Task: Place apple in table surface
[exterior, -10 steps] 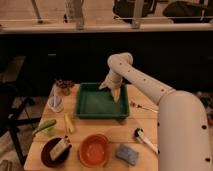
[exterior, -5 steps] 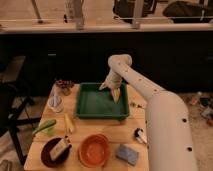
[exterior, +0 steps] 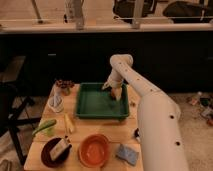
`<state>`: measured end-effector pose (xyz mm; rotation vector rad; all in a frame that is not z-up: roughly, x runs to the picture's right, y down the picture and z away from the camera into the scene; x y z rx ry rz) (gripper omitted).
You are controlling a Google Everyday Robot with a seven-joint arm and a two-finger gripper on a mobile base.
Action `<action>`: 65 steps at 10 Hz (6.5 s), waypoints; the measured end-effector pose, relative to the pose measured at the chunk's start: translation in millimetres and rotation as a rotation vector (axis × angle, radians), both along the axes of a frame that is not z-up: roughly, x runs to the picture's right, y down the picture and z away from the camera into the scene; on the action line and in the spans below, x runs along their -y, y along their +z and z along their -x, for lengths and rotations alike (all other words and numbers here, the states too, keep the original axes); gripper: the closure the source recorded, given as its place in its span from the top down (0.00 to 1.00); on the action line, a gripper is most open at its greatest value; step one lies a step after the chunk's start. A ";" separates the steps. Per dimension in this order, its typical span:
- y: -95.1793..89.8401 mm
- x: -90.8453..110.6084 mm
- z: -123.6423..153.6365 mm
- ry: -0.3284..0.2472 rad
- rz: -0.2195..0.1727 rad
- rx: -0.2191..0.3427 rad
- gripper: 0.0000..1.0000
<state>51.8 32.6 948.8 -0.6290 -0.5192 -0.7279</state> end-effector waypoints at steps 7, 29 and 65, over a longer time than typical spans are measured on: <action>5.8 -8.4 -11.8 -0.141 -0.134 0.068 0.80; 45.2 11.6 -17.2 -0.223 -0.169 0.140 0.58; -140.8 -37.4 119.7 -0.262 -0.126 0.424 0.18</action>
